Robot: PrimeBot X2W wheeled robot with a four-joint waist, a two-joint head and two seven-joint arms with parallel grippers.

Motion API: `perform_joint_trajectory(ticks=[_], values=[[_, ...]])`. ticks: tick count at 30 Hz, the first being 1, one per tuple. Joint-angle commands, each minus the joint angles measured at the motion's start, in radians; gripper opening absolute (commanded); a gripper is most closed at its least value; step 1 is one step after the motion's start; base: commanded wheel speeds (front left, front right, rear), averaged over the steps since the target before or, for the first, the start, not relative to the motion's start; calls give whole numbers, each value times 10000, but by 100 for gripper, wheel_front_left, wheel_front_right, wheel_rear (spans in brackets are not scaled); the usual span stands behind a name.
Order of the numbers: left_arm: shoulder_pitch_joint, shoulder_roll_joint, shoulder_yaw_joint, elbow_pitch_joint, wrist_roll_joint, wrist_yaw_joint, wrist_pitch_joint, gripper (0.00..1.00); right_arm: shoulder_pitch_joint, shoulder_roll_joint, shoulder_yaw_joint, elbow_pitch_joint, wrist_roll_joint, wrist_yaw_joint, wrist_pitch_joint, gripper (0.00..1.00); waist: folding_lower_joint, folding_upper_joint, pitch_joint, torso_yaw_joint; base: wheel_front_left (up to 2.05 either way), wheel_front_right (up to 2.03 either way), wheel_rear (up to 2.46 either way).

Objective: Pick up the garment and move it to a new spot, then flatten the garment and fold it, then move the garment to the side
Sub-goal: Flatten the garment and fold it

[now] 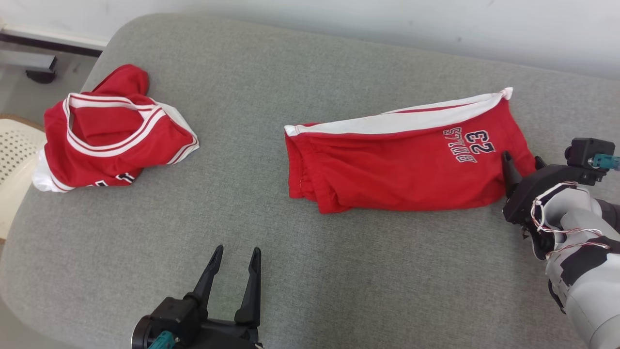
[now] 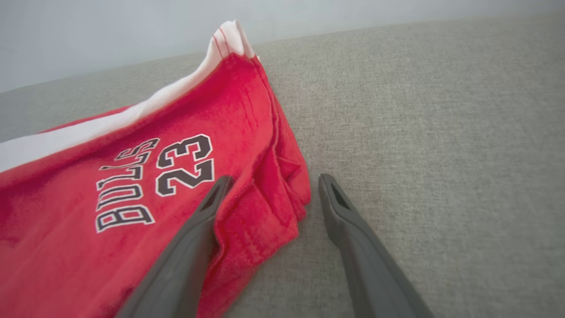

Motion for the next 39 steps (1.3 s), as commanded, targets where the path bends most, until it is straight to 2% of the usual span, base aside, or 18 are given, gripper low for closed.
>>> perform_joint_trajectory(ticks=[1,2,3,4,5,6,12,18,23,30,39], values=[[-109,8,-12,-21,-39,60,-25,100,54,-81,-66,68,-83,-23,79,100,-1,0,135,137,0,0,0],[-146,8,-21,-24,-86,66,-25,100,77,-53,-126,82,-60,-23,134,100,-1,0,160,161,0,0,0],[-195,9,-20,-37,-114,71,-25,100,109,-5,-149,93,-84,-23,210,67,-1,0,178,172,0,0,0],[-226,6,-11,-43,-129,100,-25,100,135,22,-170,101,-104,-23,230,28,-1,0,195,173,0,0,0],[-239,6,15,-40,-159,118,-25,100,148,44,-201,108,-130,-23,250,7,-1,0,207,163,0,0,0],[-248,6,37,-26,-167,126,-25,100,165,59,-241,116,-137,-23,259,0,-1,0,212,150,0,0,0],[-60,9,157,181,-175,118,-25,100,406,173,-512,116,30,-23,-160,0,-1,0,-160,-47,0,0,0],[323,9,415,463,30,-92,-26,100,1151,424,-363,-327,286,-23,-591,0,-1,0,-988,-476,0,0,0],[827,11,711,676,189,-257,-26,100,2461,388,60,-1467,841,-23,-801,0,-1,0,-1857,-994,0,0,0],[1251,10,875,788,346,-358,-26,100,3899,126,228,-2779,1741,-23,-933,0,-1,0,-2514,-1397,0,0,0],[1596,10,1032,772,420,-466,-26,100,6065,-381,263,-4453,2529,-24,-1047,0,-1,0,-2812,-1791,0,0,0]])
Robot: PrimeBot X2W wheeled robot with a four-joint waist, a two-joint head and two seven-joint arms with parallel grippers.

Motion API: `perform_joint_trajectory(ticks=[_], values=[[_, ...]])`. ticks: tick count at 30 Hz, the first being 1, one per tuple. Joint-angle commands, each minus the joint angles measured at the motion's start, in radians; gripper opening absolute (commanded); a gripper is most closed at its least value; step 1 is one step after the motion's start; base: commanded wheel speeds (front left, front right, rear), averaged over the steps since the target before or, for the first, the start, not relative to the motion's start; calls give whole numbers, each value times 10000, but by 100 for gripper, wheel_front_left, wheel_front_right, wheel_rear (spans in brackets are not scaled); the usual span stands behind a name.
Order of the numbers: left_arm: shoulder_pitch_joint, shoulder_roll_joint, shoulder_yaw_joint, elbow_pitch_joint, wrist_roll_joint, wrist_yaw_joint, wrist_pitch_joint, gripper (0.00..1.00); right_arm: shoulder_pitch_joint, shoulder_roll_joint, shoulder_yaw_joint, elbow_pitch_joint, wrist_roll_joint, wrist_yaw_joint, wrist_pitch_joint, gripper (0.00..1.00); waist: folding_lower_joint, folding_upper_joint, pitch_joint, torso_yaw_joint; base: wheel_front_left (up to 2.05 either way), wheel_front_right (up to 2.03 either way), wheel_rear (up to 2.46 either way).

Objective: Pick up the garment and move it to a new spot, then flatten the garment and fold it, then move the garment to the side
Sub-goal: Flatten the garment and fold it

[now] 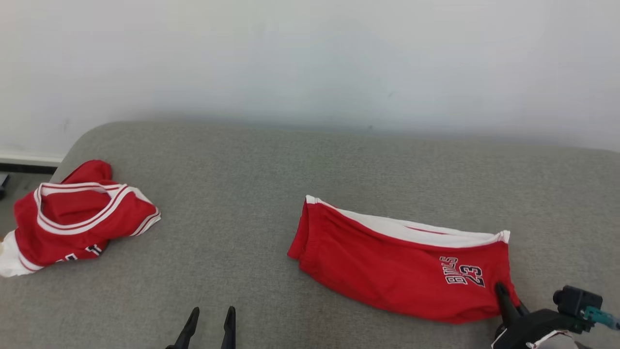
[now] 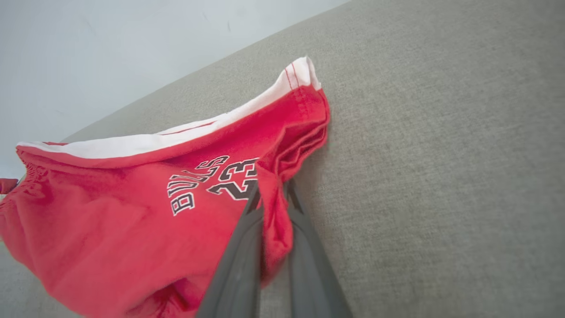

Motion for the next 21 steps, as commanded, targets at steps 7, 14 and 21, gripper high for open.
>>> perform_joint_trajectory(ticks=[7,14,21], values=[[271,11,201,-70,107,-24,-26,100,603,27,-240,-401,-597,-24,-247,100,1,1,-112,-450,0,0,0],[368,11,369,-125,182,-34,-26,100,694,-27,-1376,-1077,-2117,-24,-375,100,1,1,-147,-542,0,0,0],[454,11,670,-504,493,104,-26,100,1995,856,-3651,-3264,-4636,-24,-364,100,1,1,-197,-693,0,0,0]])
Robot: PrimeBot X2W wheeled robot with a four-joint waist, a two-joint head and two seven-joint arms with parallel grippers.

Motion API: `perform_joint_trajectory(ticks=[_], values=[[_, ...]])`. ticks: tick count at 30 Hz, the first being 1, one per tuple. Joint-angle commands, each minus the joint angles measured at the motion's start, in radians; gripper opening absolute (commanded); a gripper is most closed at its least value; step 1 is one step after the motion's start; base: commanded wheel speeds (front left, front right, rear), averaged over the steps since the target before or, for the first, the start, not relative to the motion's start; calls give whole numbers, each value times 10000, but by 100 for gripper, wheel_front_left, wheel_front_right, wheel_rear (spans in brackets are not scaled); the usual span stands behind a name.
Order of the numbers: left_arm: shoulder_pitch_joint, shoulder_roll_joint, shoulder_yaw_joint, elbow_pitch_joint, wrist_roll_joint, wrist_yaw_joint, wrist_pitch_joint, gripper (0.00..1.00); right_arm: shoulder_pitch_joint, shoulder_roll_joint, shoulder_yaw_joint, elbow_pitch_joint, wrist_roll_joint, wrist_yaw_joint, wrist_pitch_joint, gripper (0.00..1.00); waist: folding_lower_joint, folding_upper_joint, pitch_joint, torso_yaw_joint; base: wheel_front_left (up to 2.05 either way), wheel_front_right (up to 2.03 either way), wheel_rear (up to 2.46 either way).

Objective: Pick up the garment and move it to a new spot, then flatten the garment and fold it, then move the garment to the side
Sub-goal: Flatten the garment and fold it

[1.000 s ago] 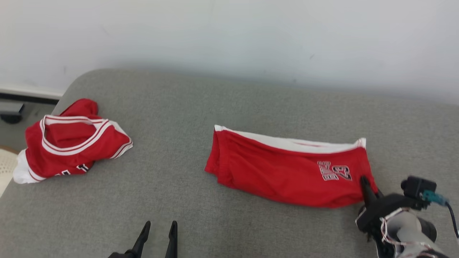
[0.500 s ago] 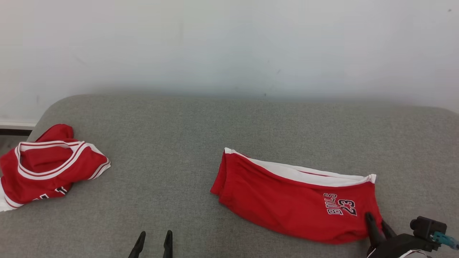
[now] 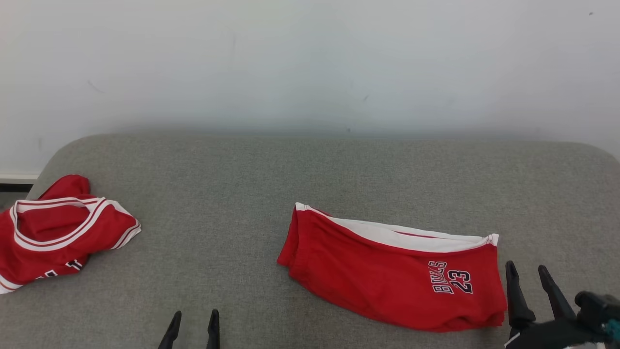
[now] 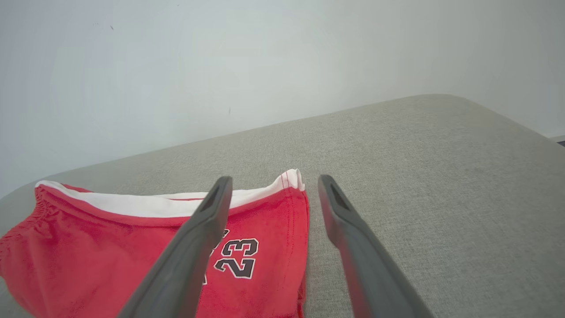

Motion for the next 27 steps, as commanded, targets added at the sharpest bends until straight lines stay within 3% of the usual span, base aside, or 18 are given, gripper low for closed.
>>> perform_joint_trajectory(ticks=[1,8,14,19,27], values=[[122,10,116,-160,140,47,-26,100,512,344,-474,-538,-579,-24,-10,100,1,0,-19,-61,0,0,0],[252,8,432,-430,546,101,-26,100,1885,1605,-2131,-1942,-1929,-24,-11,100,1,0,-3,-105,0,0,0],[303,11,572,-459,470,144,-26,100,1848,1963,-2248,-1870,-2368,-24,-12,100,1,0,83,-221,0,0,0],[119,10,455,-368,425,122,-26,100,791,1738,-2144,-711,-2573,-24,-14,100,1,0,163,-160,0,0,0],[-59,10,110,-131,503,27,-24,100,-1403,1175,-1852,2730,-3002,-24,11,100,1,0,297,185,0,0,0]])
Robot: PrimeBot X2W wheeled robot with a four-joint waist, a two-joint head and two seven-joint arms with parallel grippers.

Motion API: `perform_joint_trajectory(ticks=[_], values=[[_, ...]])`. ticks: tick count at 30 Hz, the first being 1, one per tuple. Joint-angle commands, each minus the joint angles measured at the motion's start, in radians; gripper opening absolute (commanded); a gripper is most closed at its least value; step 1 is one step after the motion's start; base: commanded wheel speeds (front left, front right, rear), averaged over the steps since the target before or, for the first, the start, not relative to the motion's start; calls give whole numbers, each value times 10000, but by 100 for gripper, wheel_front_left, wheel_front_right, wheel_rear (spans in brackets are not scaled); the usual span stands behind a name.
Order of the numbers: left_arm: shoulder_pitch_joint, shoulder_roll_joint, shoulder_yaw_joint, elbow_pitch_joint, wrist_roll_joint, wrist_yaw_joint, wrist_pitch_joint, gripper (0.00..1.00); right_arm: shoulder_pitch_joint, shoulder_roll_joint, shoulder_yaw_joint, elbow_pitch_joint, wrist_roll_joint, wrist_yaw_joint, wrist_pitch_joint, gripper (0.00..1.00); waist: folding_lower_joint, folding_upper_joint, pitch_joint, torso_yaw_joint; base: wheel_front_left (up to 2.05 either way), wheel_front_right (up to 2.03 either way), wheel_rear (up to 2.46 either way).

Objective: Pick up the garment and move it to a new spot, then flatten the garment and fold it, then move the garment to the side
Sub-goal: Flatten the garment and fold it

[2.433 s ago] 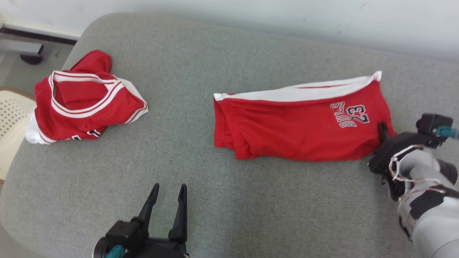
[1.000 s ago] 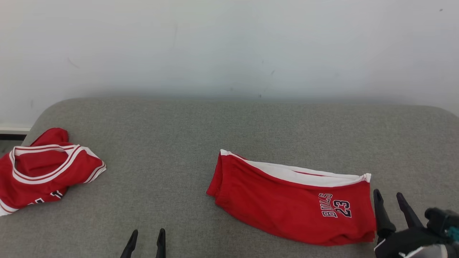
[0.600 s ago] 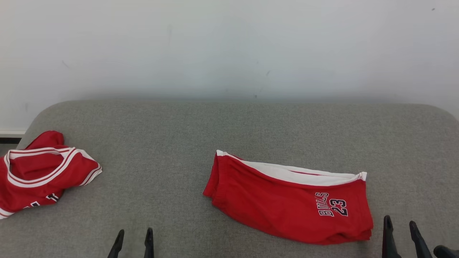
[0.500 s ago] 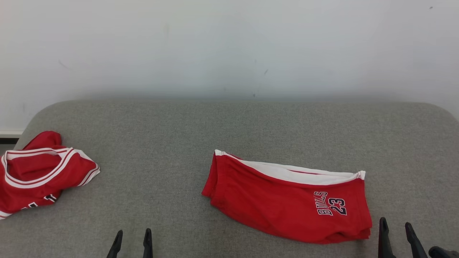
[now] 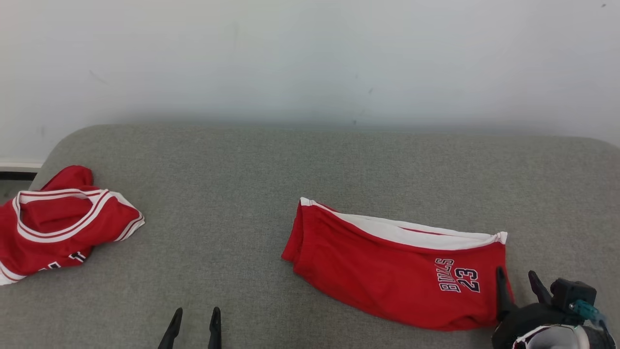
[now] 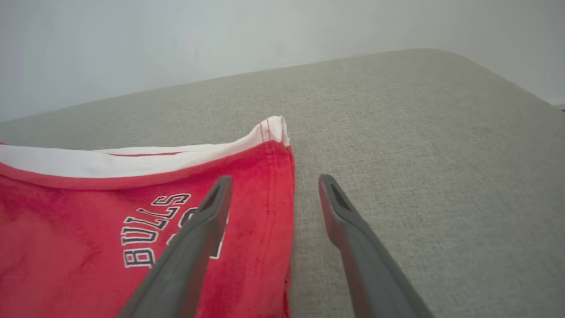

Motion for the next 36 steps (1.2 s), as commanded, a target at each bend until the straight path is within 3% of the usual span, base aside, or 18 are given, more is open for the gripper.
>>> perform_joint_trajectory(ticks=[1,7,20,21,22,23,24,25,30,36], values=[[-87,8,-58,68,64,-10,-26,100,-270,-145,-40,464,-97,-24,4,100,0,0,69,148,0,0,0],[-254,8,-270,180,45,-88,-26,100,-1218,-297,-233,2698,-221,-24,37,100,0,0,211,495,0,0,0],[-645,8,-385,277,179,-156,-26,100,-2277,-205,-395,4495,364,-24,655,100,0,0,621,932,0,0,0],[-647,8,-382,299,187,-161,-26,100,-2310,-140,-358,4551,407,-22,775,90,0,0,627,960,0,0,0],[-627,9,-364,319,183,-163,-26,100,-2348,-72,-316,4583,500,-4,841,46,0,0,626,981,0,0,0],[-604,8,-352,335,167,-167,-26,100,-2359,-36,-285,4608,553,1,871,18,0,0,620,997,0,0,0],[-604,8,-352,335,167,-167,-26,100,-2359,-36,-285,4608,553,1,871,18,0,0,620,997,0,0,0],[-587,8,-345,357,170,-172,-26,100,-2337,8,-225,4637,573,1,945,0,0,0,606,1005,0,0,0],[-374,8,-305,424,90,-140,-26,100,-2091,-216,-2,4692,794,-1,983,0,0,0,454,912,0,0,0],[-325,9,-367,437,-75,-116,-26,100,-1998,-1102,206,4640,929,-33,675,0,0,0,254,664,0,0,0]])
